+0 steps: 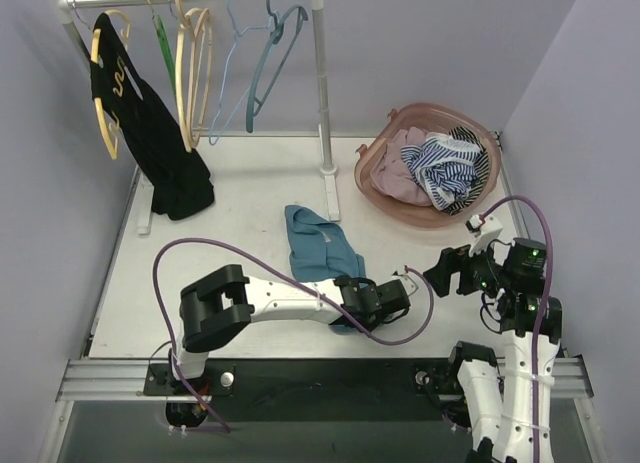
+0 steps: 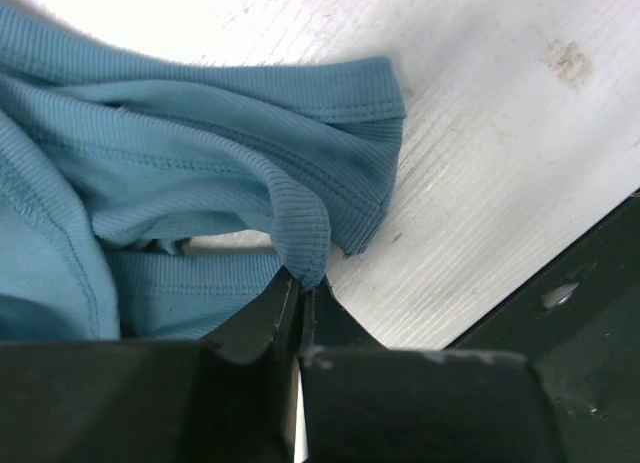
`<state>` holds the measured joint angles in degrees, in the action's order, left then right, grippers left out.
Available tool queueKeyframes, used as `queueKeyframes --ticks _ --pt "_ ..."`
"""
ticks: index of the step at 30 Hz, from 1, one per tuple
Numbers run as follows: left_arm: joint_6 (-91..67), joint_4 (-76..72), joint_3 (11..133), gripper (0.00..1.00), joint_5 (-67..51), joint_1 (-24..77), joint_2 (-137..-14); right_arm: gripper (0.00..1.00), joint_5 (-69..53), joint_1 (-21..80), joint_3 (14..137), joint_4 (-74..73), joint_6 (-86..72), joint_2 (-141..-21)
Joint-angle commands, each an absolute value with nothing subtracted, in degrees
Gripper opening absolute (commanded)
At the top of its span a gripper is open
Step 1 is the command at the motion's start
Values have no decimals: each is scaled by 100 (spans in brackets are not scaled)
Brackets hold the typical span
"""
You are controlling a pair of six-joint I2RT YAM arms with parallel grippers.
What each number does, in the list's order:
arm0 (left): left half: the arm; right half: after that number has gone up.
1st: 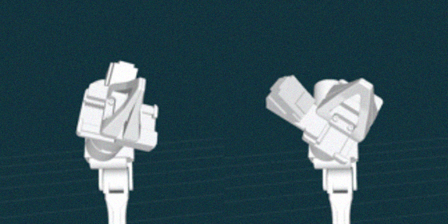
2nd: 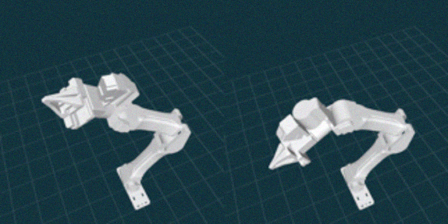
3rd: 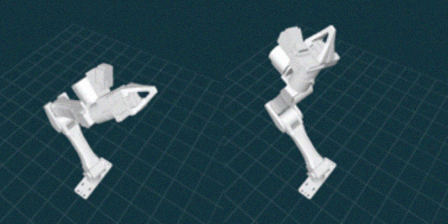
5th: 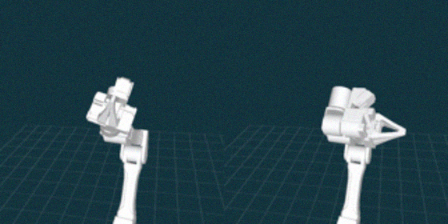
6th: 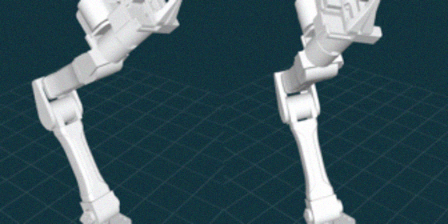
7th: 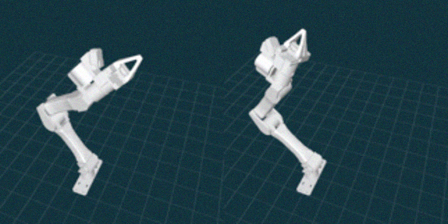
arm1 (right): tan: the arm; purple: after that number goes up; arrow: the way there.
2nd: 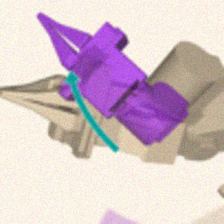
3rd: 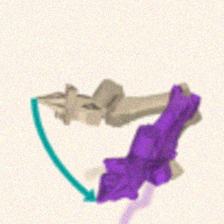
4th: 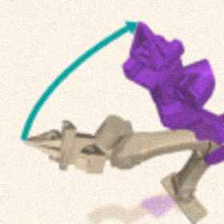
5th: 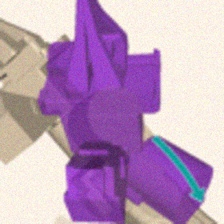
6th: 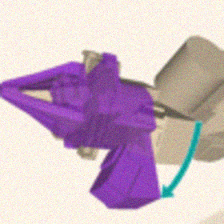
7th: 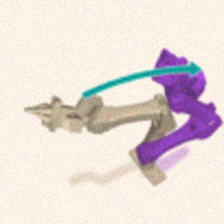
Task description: Place the tank top on the hanger
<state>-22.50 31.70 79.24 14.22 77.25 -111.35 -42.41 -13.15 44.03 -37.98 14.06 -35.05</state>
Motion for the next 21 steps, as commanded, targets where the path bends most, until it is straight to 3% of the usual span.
queueKeyframes --ticks 1,6,11,17,21 --pt "-2407 3200 8043 0 1635 7629 -10601 77 -4772 -1292 4544 -4043 1915 -3603" --pt "-3066 2621 7025 0 1127 6972 -9029 75 -5203 -845 4711 -4490 3118 -4007" --pt "-4007 1452 5188 0 107 5778 -7151 74 -4967 481 4711 -4772 3910 -4508" --pt "-4491 914 4054 0 -781 5028 -5716 74 -3720 2404 4378 -4282 3648 -5018" --pt "-4623 1081 3710 0 -861 4738 -5160 74 -2797 3100 4096 -3431 3402 -5475"
